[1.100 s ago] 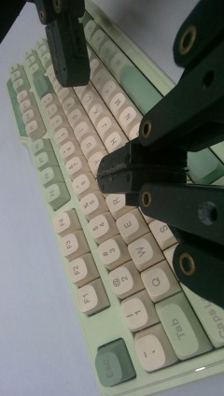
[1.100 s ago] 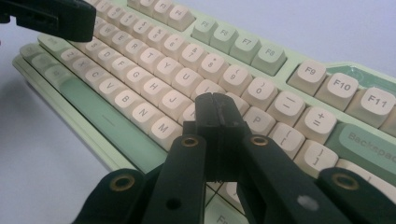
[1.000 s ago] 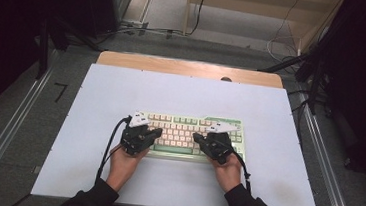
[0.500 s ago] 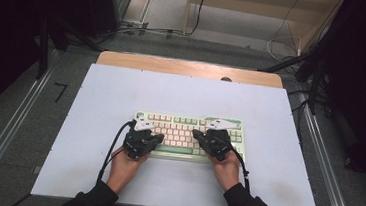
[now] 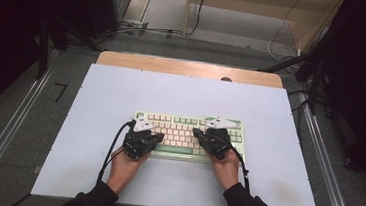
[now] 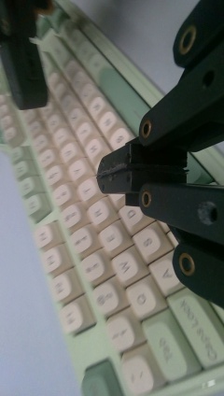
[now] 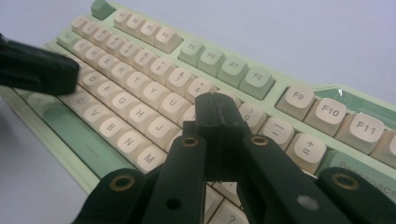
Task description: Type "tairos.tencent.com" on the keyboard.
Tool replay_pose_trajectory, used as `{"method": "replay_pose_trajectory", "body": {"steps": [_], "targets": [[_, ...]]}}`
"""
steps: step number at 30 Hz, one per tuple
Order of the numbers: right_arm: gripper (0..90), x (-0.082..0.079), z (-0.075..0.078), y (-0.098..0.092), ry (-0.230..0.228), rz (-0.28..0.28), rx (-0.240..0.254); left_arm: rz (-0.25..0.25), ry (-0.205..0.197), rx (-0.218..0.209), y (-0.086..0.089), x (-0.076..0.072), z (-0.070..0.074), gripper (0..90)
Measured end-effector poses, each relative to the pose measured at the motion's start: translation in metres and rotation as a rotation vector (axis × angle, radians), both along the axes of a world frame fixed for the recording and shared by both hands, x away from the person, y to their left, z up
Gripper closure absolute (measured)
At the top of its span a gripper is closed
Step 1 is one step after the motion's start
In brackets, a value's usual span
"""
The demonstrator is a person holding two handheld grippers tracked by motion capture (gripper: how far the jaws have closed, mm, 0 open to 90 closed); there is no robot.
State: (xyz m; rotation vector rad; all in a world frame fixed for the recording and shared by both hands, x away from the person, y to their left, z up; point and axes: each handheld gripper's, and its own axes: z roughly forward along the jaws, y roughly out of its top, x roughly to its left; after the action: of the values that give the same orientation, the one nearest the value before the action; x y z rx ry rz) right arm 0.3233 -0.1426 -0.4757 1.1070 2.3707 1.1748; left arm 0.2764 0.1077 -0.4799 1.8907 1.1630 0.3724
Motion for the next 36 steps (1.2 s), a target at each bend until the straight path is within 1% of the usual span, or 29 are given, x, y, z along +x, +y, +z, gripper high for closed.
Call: {"method": "replay_pose_trajectory", "body": {"steps": [1,3,7,11,13,15,17,21,23,25,32,36], "targets": [[87.3,0.001,-0.001,0.000,0.001,-0.003,-0.003,0.015,-0.015,-0.009,0.003,0.000,0.002,90.0],[87.3,0.002,-0.002,0.000,0.002,-0.006,-0.005,0.038,-0.024,-0.030,0.009,0.001,0.003,90.0],[87.3,0.004,-0.004,0.002,0.003,-0.007,-0.013,0.077,-0.016,-0.047,0.019,0.007,0.002,90.0],[87.3,0.006,-0.006,0.004,0.005,-0.010,-0.023,0.099,-0.025,-0.043,0.023,0.009,0.002,90.0],[87.3,0.006,-0.007,0.005,0.004,-0.011,-0.029,0.107,-0.023,-0.037,0.024,0.011,0.001,90.0],[87.3,0.007,-0.008,0.005,0.001,-0.010,-0.034,0.114,-0.023,-0.040,0.025,0.012,0.001,90.0],[87.3,0.007,-0.008,0.006,0.006,-0.015,-0.033,0.117,-0.027,-0.038,0.026,0.012,0.001,90.0],[87.3,0.008,-0.011,0.008,0.007,-0.010,-0.050,0.117,-0.027,-0.037,0.026,0.012,0.001,90.0],[87.2,0.009,-0.011,0.009,0.022,-0.009,-0.064,0.118,-0.026,-0.036,0.026,0.012,0.001,90.0],[87.2,0.009,-0.011,0.009,0.024,-0.009,-0.064,0.118,-0.025,-0.035,0.026,0.013,0.000,90.0],[87.3,0.005,-0.005,0.008,0.005,0.008,-0.035,0.125,-0.024,-0.037,0.028,0.013,0.000,90.0],[87.2,0.001,-0.002,0.007,0.007,0.018,-0.020,0.129,-0.024,-0.036,0.029,0.013,0.000,90.0]]}}
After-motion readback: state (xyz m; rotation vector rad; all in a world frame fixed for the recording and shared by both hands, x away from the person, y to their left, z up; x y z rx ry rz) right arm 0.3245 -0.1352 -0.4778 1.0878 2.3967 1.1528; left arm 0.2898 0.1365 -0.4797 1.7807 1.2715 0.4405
